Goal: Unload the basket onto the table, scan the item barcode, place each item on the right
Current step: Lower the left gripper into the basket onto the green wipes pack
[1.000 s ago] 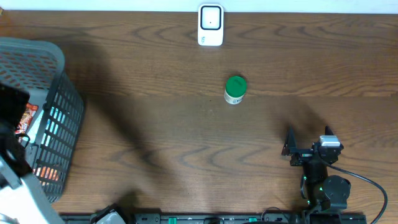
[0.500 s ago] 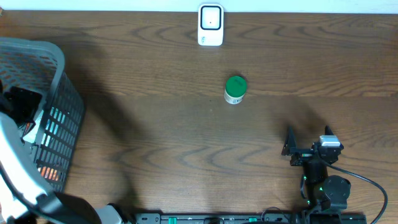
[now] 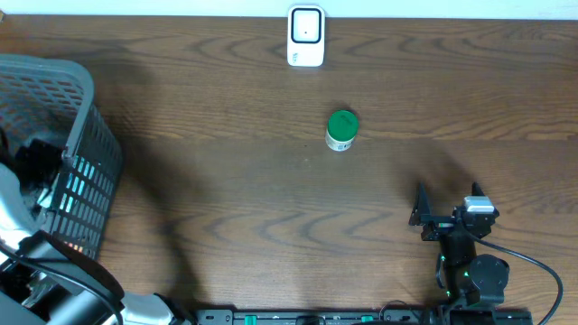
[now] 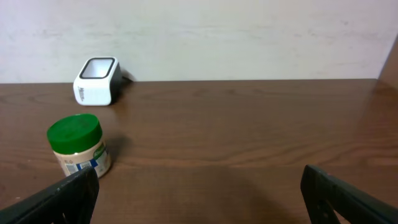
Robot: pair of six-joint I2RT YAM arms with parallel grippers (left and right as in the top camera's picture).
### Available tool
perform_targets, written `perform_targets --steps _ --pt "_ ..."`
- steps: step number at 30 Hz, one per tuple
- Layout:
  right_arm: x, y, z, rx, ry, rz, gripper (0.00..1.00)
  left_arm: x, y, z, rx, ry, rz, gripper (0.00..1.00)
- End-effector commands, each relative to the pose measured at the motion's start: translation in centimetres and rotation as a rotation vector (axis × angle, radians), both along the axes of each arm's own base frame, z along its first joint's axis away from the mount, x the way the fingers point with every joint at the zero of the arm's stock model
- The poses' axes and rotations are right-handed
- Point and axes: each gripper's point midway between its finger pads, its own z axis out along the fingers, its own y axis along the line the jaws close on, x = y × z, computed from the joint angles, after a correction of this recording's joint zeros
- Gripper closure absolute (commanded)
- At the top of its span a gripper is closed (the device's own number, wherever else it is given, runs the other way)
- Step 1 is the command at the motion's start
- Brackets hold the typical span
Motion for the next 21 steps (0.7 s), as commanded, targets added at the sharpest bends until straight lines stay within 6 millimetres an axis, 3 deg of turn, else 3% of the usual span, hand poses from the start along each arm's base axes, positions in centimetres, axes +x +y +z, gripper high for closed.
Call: perform_targets --steps 1,9,21 --pt "0.0 0.0 -0.1 0.009 0.004 -0.002 0.01 -1.1 -0.4 -1.9 -0.053 -0.009 -0.021 0.02" --pt "0.0 0.0 -0.1 0.009 0.004 -0.001 0.01 -1.9 -1.0 -6.2 -0.080 -0.068 -0.015 0.02" --pt "0.0 0.0 -0.1 0.010 0.004 -0.002 0.01 -1.7 -1.4 -9.9 -0.075 -0.099 -0.022 0.02"
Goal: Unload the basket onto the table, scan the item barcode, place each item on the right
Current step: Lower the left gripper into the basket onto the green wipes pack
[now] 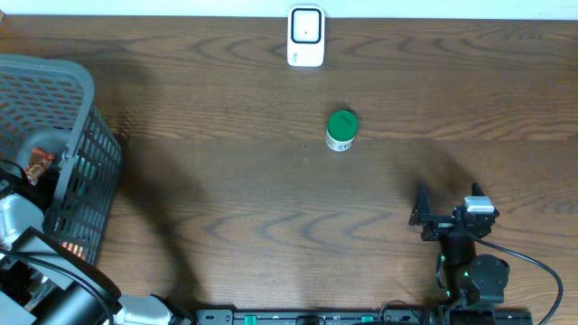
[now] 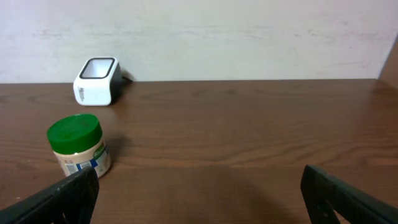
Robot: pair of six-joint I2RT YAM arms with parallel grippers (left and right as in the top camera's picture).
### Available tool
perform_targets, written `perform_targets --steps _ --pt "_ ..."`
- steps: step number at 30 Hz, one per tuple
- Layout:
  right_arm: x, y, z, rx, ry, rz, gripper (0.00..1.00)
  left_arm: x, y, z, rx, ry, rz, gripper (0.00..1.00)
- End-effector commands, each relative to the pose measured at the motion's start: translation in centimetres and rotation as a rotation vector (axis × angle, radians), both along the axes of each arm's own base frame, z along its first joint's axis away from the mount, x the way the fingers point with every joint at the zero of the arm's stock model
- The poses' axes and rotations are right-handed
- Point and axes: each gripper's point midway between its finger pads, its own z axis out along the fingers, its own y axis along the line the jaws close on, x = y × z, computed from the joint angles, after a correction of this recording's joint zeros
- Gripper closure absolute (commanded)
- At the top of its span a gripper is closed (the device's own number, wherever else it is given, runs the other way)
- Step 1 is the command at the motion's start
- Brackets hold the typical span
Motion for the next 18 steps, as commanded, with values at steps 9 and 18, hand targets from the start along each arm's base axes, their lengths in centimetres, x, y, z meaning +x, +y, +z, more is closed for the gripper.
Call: perform_targets --steps 9,18 --pt "0.0 0.0 -0.1 0.010 0.004 -0.002 0.01 -0.4 -3.7 -7.1 -0.234 0.040 -0.050 0.17" --pt "0.0 0.0 -0.1 0.010 0.004 -0.001 0.01 1.7 -5.5 -5.4 -0.348 -0.099 -0.096 0.93"
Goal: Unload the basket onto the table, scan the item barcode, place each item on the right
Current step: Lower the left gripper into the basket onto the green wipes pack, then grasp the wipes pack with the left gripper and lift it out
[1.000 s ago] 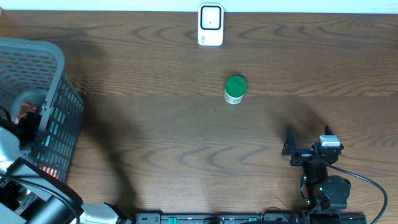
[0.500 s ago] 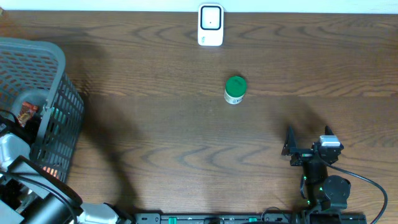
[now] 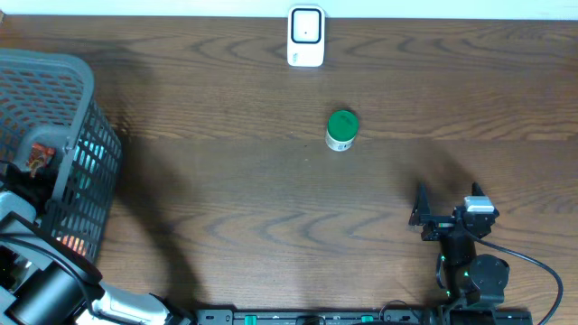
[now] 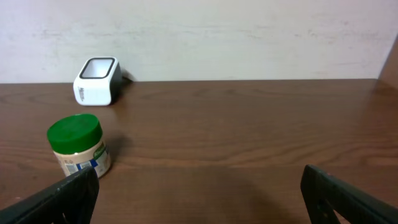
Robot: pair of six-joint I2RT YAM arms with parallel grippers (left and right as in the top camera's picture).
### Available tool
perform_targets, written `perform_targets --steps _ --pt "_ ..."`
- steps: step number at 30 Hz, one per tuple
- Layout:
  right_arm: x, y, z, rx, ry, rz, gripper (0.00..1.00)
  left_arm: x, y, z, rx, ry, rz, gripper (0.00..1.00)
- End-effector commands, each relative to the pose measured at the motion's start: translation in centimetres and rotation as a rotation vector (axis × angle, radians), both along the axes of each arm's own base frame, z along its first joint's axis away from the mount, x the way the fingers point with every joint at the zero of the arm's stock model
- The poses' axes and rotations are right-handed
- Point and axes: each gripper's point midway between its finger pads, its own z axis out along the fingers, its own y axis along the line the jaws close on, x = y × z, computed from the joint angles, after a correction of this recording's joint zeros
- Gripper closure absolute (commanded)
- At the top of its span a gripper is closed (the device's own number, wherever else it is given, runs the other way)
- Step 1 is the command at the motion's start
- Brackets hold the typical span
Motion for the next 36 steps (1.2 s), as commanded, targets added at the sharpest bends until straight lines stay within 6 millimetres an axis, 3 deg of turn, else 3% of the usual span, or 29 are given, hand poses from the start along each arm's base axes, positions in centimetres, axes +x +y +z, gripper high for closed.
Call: perform_targets --steps 1,5,6,9,12,14,17,24,27,30,33,36 --pt "0.0 0.0 -0.1 0.010 0.004 -0.002 0.01 -1.6 -4.6 -3.3 -0.176 0.067 -0.042 0.93" --pt "0.0 0.0 -0.1 0.010 0.004 -0.002 0.01 -0.2 -2.5 2.8 -0.073 -0.069 -0.036 0.93" --pt "0.0 0.0 -0.1 0.010 0.004 -0.002 0.01 0.1 -1.5 5.9 -0.022 -0.128 -0.012 0.93" --pt "0.0 0.0 -0.1 0.010 0.004 -0.002 0.01 -0.3 0.2 12.6 0.065 -0.238 0.083 0.93" --pt "0.0 0.0 -0.1 0.010 0.004 -0.002 0.01 -1.3 0.6 18.9 0.171 -0.349 0.135 0.93" --pt "0.0 0.0 -0.1 0.010 0.004 -0.001 0.01 -2.2 -0.1 22.8 0.251 -0.421 0.146 0.93" --pt "0.0 0.0 -0.1 0.010 0.004 -0.002 0.01 -3.1 -1.6 26.5 0.307 -0.499 0.158 0.93" --pt "0.0 0.0 -0.1 0.010 0.004 -0.002 0.01 -3.4 -8.8 33.8 0.287 -0.753 -0.014 0.93" --pt "0.0 0.0 -0.1 0.010 0.004 -0.001 0.01 -3.4 -12.6 35.9 0.286 -0.836 -0.140 0.93" --pt "0.0 0.0 -0.1 0.010 0.004 -0.002 0.01 -3.4 -16.1 36.3 0.292 -0.851 -0.234 0.93" --pt "0.0 0.0 -0.1 0.010 0.004 -0.001 0.01 -3.6 -17.8 34.5 0.323 -0.765 -0.252 0.93" --pt "0.0 0.0 -0.1 0.010 0.004 -0.002 0.01 -4.1 -18.0 31.1 0.420 -0.590 -0.241 0.93"
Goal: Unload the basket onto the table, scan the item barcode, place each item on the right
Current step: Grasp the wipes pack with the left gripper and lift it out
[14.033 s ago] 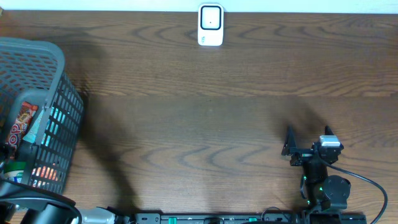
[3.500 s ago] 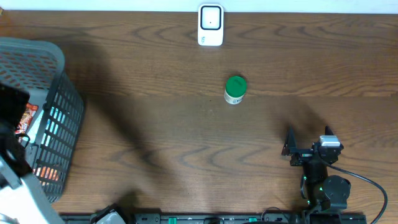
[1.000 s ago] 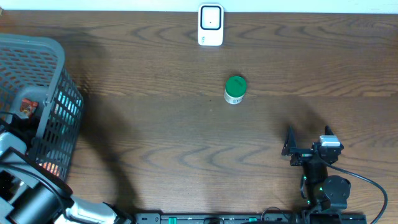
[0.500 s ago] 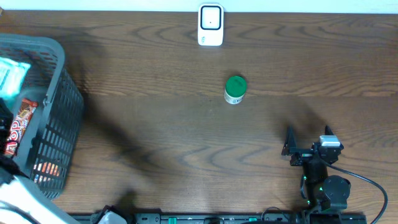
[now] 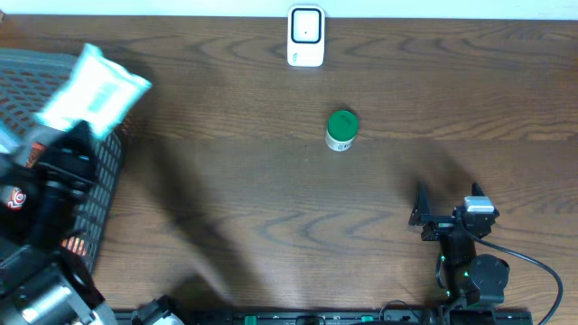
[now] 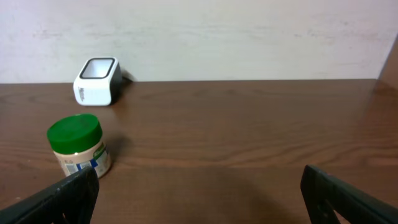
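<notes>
My left gripper [image 5: 81,129] is raised over the grey basket [image 5: 97,203] at the far left, shut on a white and pale-green packet [image 5: 95,86] that looks large and blurred this near the camera. The white scanner [image 5: 306,36] stands at the table's far edge, also in the right wrist view as the scanner [image 6: 96,81]. A green-lidded jar [image 5: 341,129] stands mid-table; the jar [image 6: 78,146] is ahead and left of my right gripper [image 6: 199,208]. In the overhead view the right gripper [image 5: 447,200] rests open near the front right, holding nothing.
The basket holds more items, among them a red-marked one [image 5: 13,197], mostly hidden by my left arm. A pale wall [image 6: 199,31] rises behind the table's far edge. Bare dark wood lies between the basket, jar and scanner.
My left arm was low inside the basket at the left edge. Now it is raised above the basket's right side with a white packet in its gripper. The right arm has not moved.
My left arm stayed down in the basket through all three earlier moments, shifting a little among the items there. Now it is up out of the basket holding the white packet. Jar, scanner and right gripper kept their places throughout.
</notes>
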Robot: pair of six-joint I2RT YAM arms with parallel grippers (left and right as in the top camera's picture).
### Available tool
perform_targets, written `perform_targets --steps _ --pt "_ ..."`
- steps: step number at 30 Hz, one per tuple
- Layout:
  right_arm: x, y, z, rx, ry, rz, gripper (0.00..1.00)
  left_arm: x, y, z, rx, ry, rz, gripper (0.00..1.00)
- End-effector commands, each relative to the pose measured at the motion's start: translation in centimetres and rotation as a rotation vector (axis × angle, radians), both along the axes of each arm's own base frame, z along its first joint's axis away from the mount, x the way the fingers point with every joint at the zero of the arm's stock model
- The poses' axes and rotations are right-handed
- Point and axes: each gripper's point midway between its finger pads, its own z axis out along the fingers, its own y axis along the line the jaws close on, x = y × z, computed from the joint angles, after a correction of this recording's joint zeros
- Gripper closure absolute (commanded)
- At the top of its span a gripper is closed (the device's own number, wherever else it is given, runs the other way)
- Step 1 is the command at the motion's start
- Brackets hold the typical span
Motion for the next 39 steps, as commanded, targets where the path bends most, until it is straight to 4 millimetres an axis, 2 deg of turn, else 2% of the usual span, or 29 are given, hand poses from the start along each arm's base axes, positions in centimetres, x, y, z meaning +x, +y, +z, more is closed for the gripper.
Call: perform_targets --steps 1,3,5,13,17,22,27,31,35,39 --pt "0.0 0.0 -0.1 0.010 0.005 -0.002 0.01 -0.5 1.5 -2.9 0.187 0.146 0.132 0.93" --pt "0.0 0.0 -0.1 0.010 0.005 -0.002 0.01 -1.2 2.2 -4.8 0.268 0.254 0.204 0.93" --pt "0.0 0.0 -0.1 0.010 0.005 -0.001 0.01 -1.5 2.3 -5.7 0.373 0.320 0.230 0.93" --pt "0.0 0.0 -0.1 0.010 0.005 -0.002 0.01 -1.4 0.7 -6.8 0.741 0.449 0.287 0.93" --pt "0.0 0.0 -0.1 0.010 0.005 -0.002 0.01 -0.2 -1.5 -7.5 0.926 0.486 0.288 0.93" --pt "0.0 0.0 -0.1 0.010 0.005 -0.002 0.01 2.3 -4.9 -9.7 1.156 0.531 0.278 0.93" --pt "0.0 0.0 -0.1 0.010 0.005 -0.002 0.01 4.7 -8.0 -14.4 1.368 0.629 0.217 0.93" --pt "0.0 0.0 -0.1 0.010 0.005 -0.002 0.01 5.8 -9.6 -18.1 1.474 0.676 0.216 0.93" --pt "0.0 0.0 -0.1 0.010 0.005 -0.002 0.01 6.1 -11.6 -21.4 1.578 0.701 0.161 0.93" --pt "0.0 0.0 -0.1 0.010 0.005 -0.002 0.01 5.7 -13.8 -23.7 1.623 0.685 0.109 0.92"
